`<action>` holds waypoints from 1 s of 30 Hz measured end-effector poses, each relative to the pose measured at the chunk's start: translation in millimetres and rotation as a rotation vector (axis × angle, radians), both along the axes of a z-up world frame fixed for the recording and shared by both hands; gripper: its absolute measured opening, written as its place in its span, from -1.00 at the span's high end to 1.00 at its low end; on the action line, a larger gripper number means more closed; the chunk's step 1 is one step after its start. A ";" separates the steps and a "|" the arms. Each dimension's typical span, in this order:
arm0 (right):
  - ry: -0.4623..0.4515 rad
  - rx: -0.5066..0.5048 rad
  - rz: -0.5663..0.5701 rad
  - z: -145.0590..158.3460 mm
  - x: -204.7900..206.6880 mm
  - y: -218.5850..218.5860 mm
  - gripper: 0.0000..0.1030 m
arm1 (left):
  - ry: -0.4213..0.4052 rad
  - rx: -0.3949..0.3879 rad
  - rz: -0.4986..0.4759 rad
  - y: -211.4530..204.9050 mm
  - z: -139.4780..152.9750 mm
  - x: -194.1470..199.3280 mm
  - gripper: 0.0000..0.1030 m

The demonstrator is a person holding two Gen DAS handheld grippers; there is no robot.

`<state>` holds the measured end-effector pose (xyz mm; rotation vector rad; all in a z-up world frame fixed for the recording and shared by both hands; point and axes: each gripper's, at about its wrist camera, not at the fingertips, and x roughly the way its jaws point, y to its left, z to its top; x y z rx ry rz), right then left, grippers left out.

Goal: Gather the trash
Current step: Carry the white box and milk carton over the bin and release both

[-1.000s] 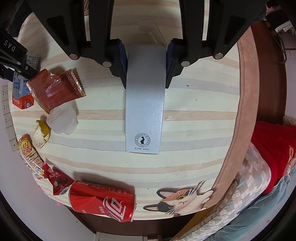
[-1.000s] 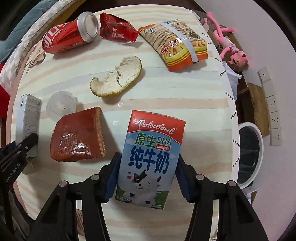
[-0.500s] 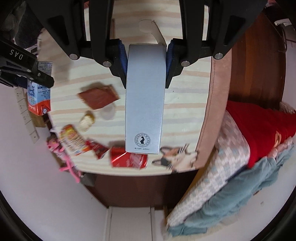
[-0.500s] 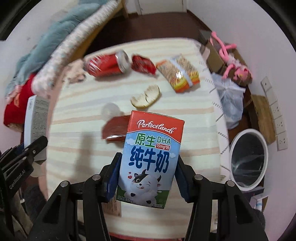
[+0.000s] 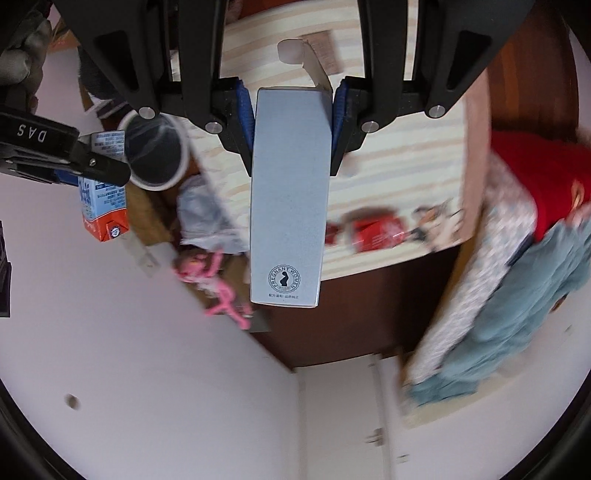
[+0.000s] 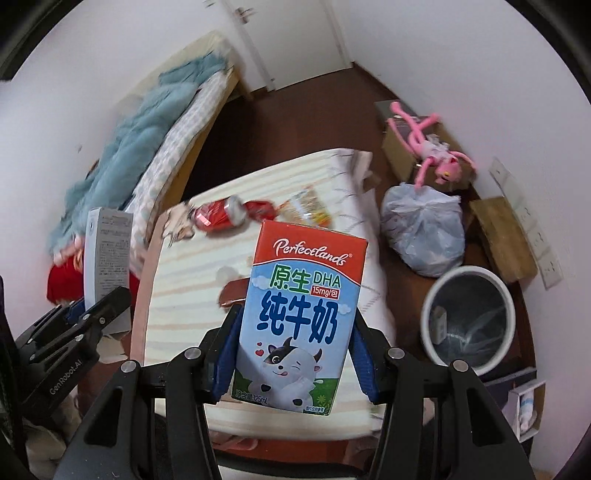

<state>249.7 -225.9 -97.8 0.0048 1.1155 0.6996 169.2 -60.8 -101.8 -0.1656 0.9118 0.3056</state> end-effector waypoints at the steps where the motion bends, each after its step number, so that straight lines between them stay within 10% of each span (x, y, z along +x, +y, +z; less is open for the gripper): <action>1: -0.001 -0.004 -0.017 -0.8 4.8 -11.0 -0.08 | 0.004 -0.005 -0.036 -15.2 -2.0 17.2 0.40; 15: 0.216 -0.183 -0.308 -140.2 127.0 -184.3 -0.07 | 0.361 -0.070 -0.411 -173.0 -144.9 203.5 0.40; 30: 0.539 -0.234 -0.385 -317.8 200.9 -243.2 -0.08 | 0.656 -0.148 -0.500 -233.8 -269.4 286.5 0.38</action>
